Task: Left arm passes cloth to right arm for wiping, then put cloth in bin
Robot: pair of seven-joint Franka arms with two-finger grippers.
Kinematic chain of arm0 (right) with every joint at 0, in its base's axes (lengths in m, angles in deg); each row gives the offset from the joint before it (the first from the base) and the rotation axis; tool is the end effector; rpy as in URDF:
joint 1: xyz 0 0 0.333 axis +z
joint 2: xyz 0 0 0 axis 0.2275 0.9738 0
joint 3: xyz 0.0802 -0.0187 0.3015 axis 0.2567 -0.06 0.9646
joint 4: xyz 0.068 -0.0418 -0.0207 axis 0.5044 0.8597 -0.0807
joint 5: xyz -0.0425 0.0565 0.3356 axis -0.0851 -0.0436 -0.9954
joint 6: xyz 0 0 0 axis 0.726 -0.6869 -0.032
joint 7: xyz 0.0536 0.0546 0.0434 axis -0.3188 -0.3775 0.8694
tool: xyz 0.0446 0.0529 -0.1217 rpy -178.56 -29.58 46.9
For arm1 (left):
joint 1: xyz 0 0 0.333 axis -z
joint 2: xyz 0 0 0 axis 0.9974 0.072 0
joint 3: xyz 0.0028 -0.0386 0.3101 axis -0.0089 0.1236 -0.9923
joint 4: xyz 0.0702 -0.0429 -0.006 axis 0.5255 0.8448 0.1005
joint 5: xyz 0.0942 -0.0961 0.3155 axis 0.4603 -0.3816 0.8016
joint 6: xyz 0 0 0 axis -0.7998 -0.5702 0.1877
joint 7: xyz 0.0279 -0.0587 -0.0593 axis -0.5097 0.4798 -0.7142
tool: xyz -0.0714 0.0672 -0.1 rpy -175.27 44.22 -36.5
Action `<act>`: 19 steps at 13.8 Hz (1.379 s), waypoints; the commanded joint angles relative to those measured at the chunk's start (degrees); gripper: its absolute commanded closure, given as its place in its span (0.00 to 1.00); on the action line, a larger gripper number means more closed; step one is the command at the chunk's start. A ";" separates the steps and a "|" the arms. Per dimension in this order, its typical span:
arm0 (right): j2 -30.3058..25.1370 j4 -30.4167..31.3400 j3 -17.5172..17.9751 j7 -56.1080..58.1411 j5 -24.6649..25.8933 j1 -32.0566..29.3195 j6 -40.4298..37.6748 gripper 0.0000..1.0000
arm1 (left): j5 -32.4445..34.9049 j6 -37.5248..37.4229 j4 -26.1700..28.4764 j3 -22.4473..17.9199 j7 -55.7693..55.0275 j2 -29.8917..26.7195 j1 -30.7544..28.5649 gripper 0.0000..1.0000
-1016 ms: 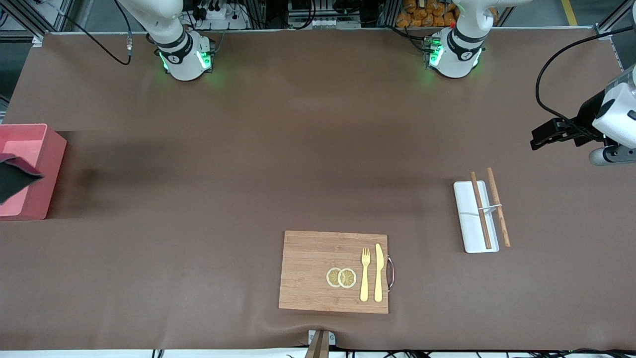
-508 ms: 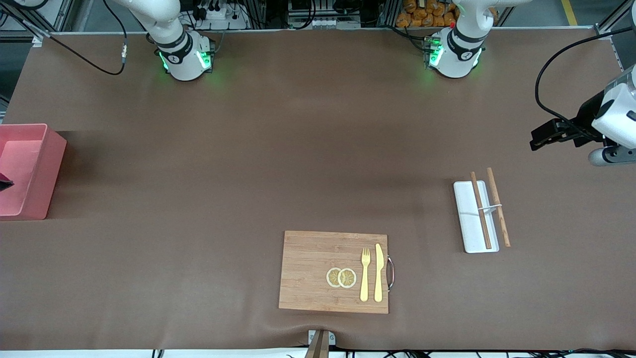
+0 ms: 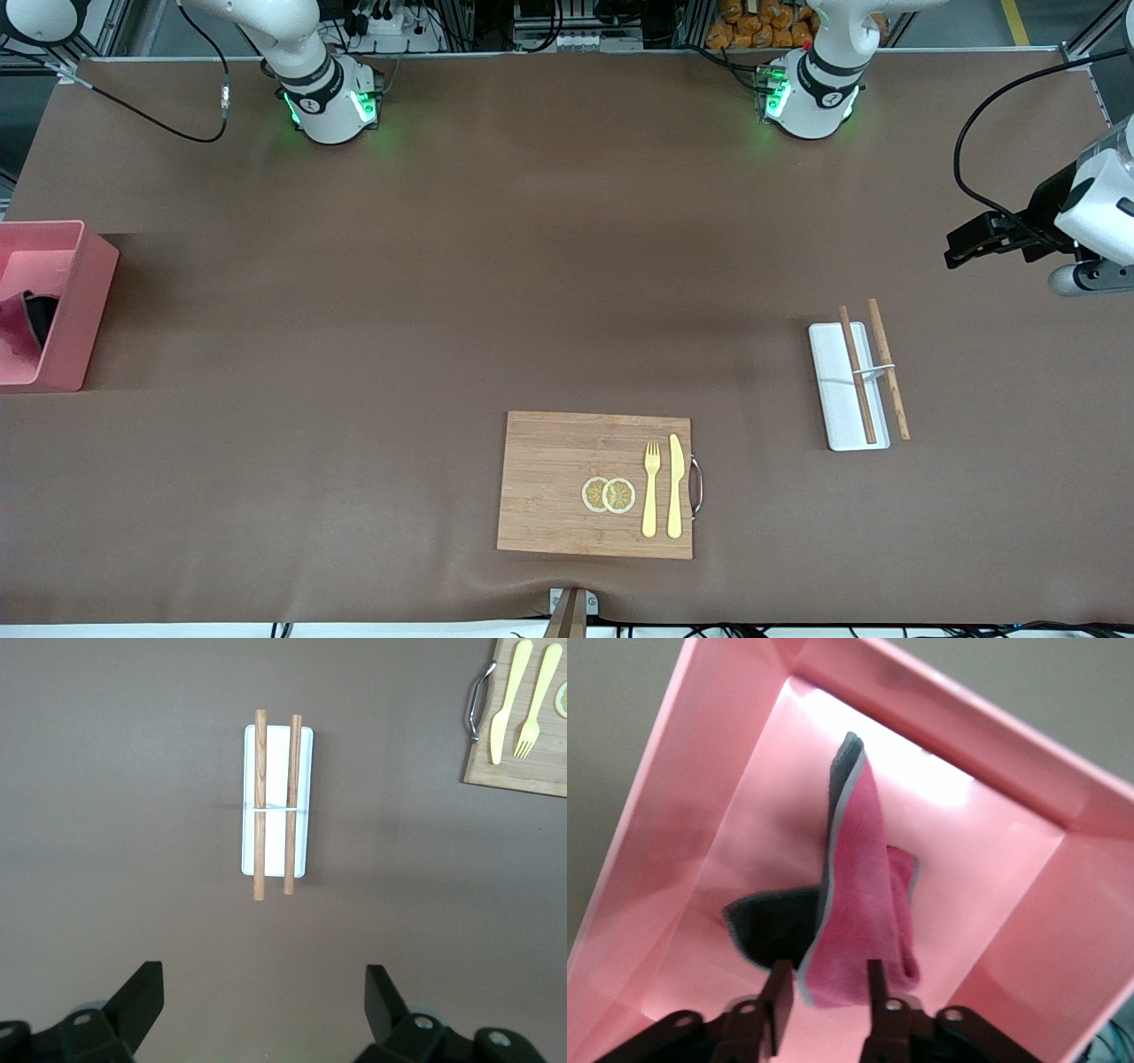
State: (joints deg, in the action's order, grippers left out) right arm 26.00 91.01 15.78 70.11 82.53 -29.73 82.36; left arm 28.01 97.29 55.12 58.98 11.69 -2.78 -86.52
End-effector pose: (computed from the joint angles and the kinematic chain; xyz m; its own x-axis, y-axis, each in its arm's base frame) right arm 0.4762 -0.4797 0.2702 0.8642 0.4889 -0.1188 0.4893 -0.8717 -0.0278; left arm 0.5218 -0.0360 0.5681 0.9959 0.0798 -0.0414 0.0799 -0.9968 -0.0005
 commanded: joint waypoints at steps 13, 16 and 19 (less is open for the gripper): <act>-12.53 -0.80 1.36 -21.42 -0.07 17.72 -17.67 0.00 | -0.57 0.41 0.10 0.05 0.98 -0.47 0.30 0.00; -14.29 -0.80 1.62 -34.16 0.02 24.57 -23.91 0.00 | -0.57 0.41 0.19 0.14 0.98 -0.38 0.21 0.00; -14.12 -0.37 1.71 -42.71 -0.95 29.33 -25.68 0.00 | -0.57 0.41 0.19 0.14 1.07 -0.38 0.21 0.00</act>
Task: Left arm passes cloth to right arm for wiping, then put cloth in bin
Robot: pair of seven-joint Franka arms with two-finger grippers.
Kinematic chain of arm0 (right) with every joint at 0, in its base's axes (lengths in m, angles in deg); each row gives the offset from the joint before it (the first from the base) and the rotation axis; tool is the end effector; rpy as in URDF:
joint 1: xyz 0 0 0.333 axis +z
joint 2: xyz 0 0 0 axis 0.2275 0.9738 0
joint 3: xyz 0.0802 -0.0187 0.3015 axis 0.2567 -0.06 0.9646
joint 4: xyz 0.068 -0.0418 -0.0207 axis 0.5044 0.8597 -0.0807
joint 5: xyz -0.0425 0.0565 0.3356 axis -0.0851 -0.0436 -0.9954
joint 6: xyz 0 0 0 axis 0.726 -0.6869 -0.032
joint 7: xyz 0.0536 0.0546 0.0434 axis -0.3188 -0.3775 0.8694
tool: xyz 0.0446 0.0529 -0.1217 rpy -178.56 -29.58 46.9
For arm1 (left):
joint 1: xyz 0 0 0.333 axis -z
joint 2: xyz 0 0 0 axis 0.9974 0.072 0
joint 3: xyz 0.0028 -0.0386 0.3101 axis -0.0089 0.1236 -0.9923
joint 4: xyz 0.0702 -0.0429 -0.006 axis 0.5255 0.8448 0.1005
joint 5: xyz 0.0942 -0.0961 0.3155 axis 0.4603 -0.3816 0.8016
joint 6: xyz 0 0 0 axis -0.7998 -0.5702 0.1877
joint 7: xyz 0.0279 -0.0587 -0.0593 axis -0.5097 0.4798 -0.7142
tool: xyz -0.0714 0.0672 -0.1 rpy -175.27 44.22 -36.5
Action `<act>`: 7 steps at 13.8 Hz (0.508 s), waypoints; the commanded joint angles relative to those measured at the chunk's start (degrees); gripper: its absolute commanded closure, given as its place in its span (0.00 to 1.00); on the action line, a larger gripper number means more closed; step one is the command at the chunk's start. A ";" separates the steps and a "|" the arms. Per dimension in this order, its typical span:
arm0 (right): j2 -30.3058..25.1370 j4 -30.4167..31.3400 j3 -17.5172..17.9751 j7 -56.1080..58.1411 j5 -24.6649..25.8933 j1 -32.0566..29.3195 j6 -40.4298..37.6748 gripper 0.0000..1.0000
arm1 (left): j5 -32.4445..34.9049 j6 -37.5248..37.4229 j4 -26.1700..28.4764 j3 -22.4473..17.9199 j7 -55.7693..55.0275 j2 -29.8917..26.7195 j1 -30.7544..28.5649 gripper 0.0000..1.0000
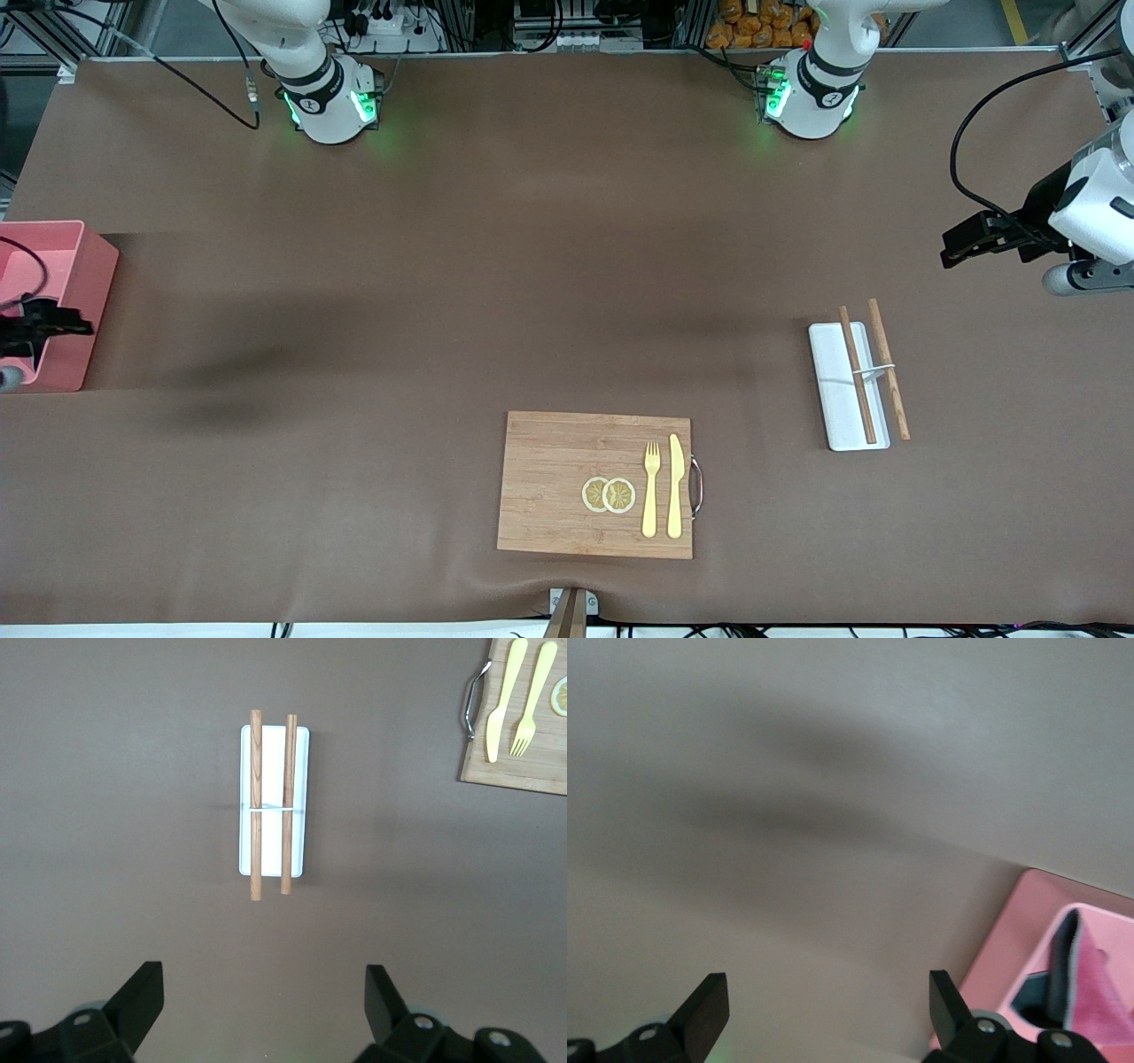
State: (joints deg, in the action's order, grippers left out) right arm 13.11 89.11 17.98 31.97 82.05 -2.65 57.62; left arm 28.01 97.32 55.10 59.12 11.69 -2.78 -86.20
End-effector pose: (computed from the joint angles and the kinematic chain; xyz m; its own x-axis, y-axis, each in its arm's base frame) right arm 0.5908 -0.1777 0.4009 0.9197 0.3111 -0.2396 0.3056 -0.9502 -0.0606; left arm 0.5216 -0.0401 0.5683 0.9966 0.0718 -0.0406 0.0719 -0.9974 -0.0002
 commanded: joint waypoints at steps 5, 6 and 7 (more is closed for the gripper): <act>-2.10 1.27 -0.23 -16.42 -4.94 6.48 -2.17 0.00 | -0.57 0.38 0.20 0.00 1.07 -0.55 -0.11 0.00; -2.72 1.27 -0.23 -20.10 -5.04 7.62 -2.17 0.00 | -0.57 0.30 0.20 0.00 1.07 -0.55 -0.11 0.00; -3.51 1.27 -0.23 -23.27 -5.65 7.97 -2.26 0.00 | -0.57 0.21 0.20 0.00 1.16 -0.55 -0.11 0.00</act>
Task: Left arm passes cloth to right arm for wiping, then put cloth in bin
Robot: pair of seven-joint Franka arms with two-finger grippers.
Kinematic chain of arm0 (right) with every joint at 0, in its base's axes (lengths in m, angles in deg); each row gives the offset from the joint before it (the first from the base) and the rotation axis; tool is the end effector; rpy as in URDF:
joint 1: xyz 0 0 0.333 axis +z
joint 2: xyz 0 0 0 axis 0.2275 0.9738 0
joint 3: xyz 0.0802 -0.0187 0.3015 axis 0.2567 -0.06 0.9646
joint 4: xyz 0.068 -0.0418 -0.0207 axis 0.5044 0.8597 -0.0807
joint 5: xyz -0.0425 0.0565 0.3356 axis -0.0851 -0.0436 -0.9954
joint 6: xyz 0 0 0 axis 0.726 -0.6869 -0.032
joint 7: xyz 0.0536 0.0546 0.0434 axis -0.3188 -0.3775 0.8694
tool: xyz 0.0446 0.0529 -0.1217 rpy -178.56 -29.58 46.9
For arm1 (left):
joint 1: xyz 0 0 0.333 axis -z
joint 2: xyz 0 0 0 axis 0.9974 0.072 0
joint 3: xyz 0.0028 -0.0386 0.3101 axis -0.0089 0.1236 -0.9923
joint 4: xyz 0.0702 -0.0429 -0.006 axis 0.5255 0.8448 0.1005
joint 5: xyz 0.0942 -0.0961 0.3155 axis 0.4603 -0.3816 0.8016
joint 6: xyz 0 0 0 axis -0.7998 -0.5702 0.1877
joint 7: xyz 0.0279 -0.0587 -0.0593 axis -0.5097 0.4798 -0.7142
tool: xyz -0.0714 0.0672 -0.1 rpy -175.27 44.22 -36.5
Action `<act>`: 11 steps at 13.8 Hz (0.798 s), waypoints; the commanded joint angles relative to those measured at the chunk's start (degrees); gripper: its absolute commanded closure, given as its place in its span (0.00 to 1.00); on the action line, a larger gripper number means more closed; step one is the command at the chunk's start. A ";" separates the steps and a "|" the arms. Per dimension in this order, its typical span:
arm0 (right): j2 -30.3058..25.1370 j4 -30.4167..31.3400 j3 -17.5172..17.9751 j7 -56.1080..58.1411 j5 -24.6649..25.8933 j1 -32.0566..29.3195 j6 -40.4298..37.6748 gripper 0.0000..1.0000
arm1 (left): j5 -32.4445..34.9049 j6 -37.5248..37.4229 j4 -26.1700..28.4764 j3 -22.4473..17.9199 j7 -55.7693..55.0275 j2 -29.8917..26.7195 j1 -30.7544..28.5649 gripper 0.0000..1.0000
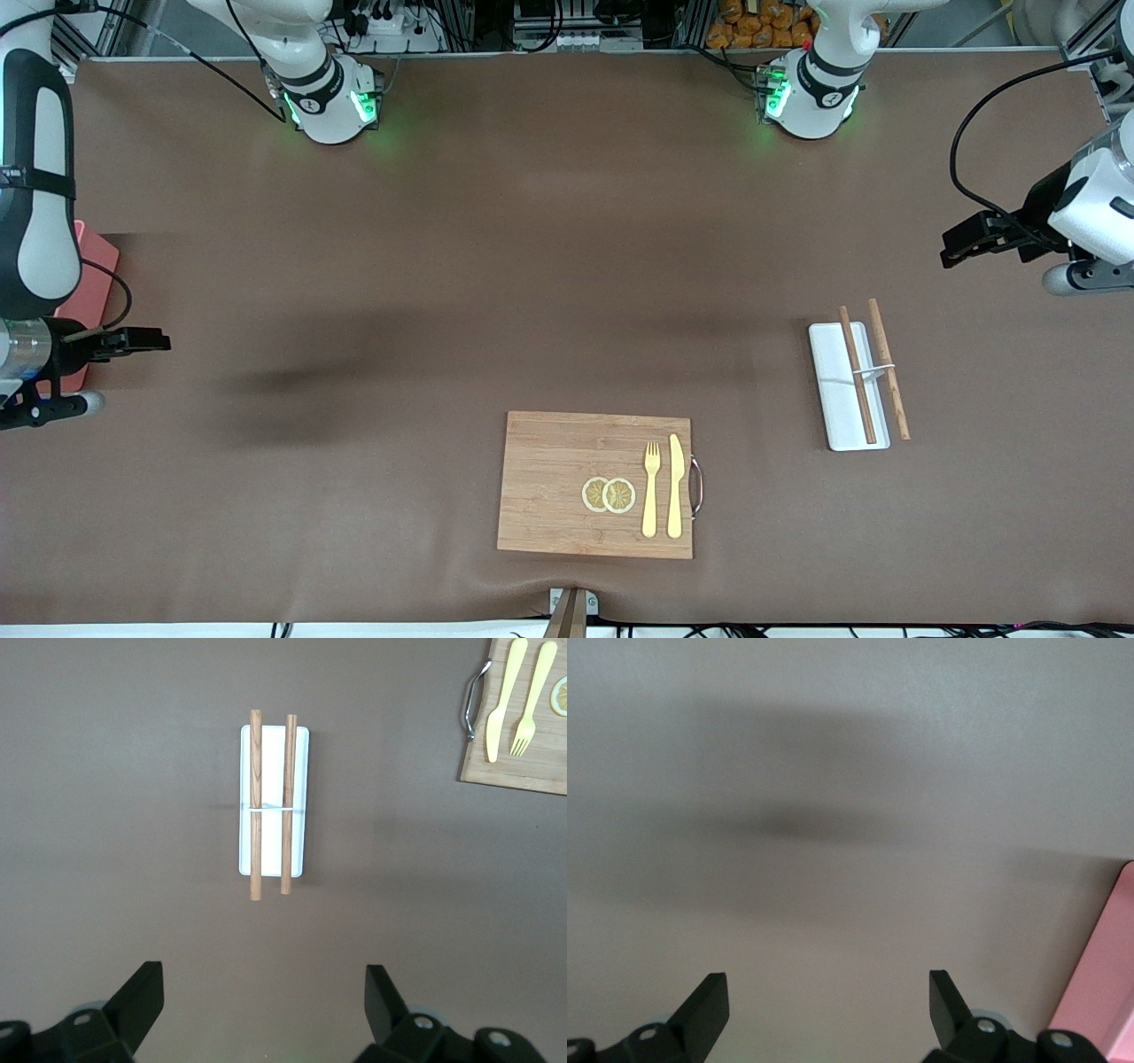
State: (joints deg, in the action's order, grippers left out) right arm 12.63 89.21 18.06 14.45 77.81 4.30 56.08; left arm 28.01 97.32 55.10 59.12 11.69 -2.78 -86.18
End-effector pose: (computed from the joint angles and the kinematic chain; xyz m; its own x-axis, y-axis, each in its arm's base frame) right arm 0.6044 -0.0935 0.4035 0.9609 0.1268 -0.2462 0.1155 -0.9915 -0.0600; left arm 0.5215 -0.0403 0.5683 0.9966 0.0715 -0.0406 0.0715 -0.9974 -0.0002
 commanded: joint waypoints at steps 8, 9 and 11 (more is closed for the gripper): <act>-18.57 6.78 -0.66 -15.71 -6.77 1.91 -5.20 0.00 | -0.57 -0.85 0.46 0.00 0.46 -1.26 -0.13 0.00; -21.04 9.06 -0.75 -15.71 -6.42 2.09 -5.12 0.00 | -0.48 -0.85 0.90 0.26 0.37 -1.78 -0.13 0.00; -24.82 11.62 -0.66 -15.80 -5.20 2.09 -5.20 0.00 | -0.30 -0.85 0.99 0.87 0.37 -2.05 -0.22 0.00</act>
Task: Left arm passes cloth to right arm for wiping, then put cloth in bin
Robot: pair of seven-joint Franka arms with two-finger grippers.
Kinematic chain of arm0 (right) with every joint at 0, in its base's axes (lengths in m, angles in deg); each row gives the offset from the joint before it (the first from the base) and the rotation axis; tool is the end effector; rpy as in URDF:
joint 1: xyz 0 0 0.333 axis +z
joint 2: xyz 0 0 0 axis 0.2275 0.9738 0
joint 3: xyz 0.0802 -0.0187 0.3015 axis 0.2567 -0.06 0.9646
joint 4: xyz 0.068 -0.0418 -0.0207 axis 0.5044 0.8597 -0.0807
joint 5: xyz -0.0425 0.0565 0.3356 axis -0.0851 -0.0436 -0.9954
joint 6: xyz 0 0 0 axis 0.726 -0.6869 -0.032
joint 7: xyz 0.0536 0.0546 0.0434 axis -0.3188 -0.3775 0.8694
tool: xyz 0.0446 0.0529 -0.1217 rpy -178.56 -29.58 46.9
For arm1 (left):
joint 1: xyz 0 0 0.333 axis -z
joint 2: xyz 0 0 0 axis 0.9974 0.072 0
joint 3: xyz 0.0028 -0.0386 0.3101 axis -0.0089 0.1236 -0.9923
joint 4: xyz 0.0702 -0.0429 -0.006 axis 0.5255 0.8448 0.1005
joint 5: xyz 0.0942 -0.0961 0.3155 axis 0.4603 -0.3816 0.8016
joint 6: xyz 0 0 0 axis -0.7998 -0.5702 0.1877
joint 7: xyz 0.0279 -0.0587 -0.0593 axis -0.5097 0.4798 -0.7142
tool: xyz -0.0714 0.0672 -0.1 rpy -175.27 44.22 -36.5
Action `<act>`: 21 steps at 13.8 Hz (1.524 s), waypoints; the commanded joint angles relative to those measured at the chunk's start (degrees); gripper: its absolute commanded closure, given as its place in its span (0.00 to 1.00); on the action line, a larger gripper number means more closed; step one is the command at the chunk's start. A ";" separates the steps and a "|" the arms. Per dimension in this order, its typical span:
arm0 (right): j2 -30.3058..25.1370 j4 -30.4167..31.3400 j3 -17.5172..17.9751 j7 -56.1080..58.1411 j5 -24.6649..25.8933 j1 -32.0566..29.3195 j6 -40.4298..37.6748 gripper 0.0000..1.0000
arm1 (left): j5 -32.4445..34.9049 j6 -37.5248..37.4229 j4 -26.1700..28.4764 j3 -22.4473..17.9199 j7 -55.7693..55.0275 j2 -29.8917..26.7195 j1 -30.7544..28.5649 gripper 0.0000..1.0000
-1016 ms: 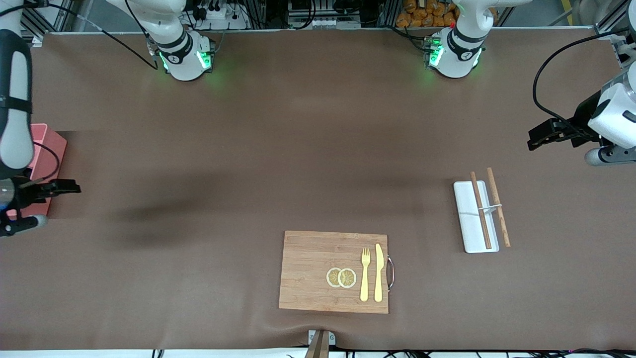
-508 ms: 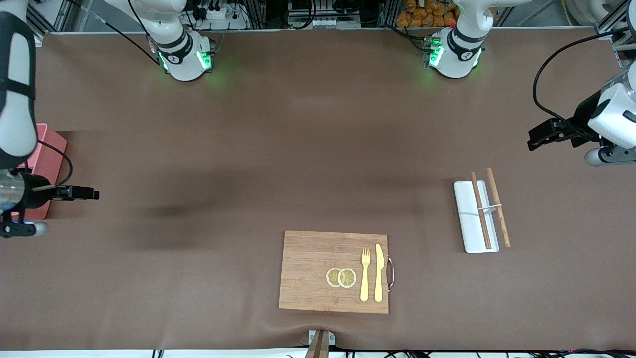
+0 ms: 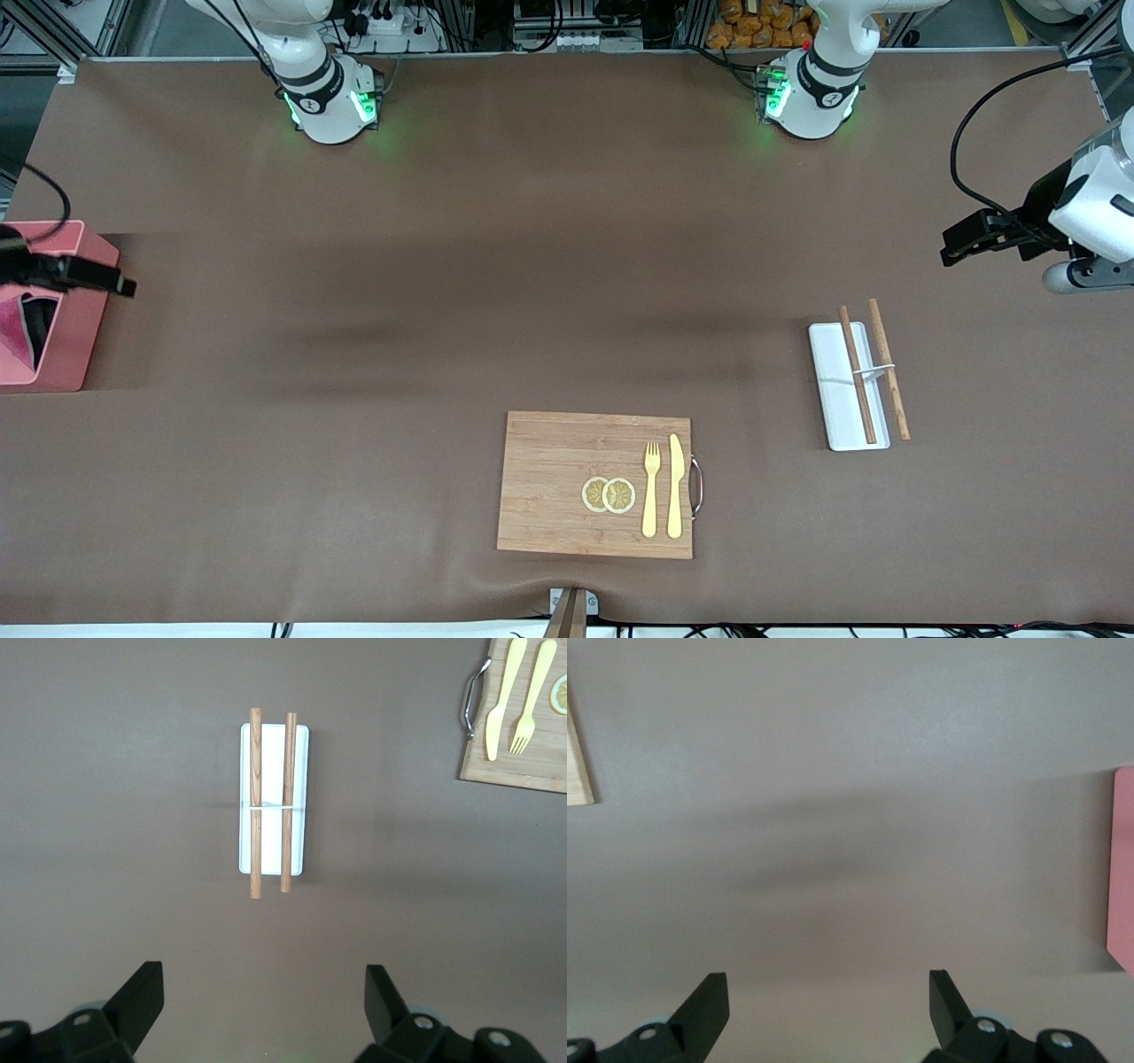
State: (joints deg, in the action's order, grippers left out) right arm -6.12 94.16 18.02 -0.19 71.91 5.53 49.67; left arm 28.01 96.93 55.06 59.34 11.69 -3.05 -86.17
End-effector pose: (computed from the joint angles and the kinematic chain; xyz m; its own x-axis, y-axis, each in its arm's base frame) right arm 0.5331 -0.0559 0.5517 0.9869 -0.1025 -0.1247 -0.1146 -0.9889 -0.0947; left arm 0.5193 -0.0422 0.5705 0.9968 0.0675 -0.0419 0.0675 -0.9977 -0.0005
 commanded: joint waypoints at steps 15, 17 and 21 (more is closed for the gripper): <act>-9.77 8.26 -3.35 -0.81 2.64 5.52 8.32 0.00 | -0.21 -3.53 3.41 1.01 -1.30 -7.23 -0.40 0.00; -9.51 7.39 -3.35 -0.64 3.25 5.52 8.50 0.00 | -0.21 -3.53 2.62 1.10 -1.13 -7.14 -0.23 0.00; -9.07 5.45 -3.35 -0.90 3.17 5.87 8.23 0.00 | -0.48 -3.62 1.74 1.10 -1.48 -6.70 -0.23 0.00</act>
State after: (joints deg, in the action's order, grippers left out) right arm -16.12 101.86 15.55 -0.58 74.20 9.99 58.92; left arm 28.02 93.72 57.07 60.12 10.30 -9.02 -86.13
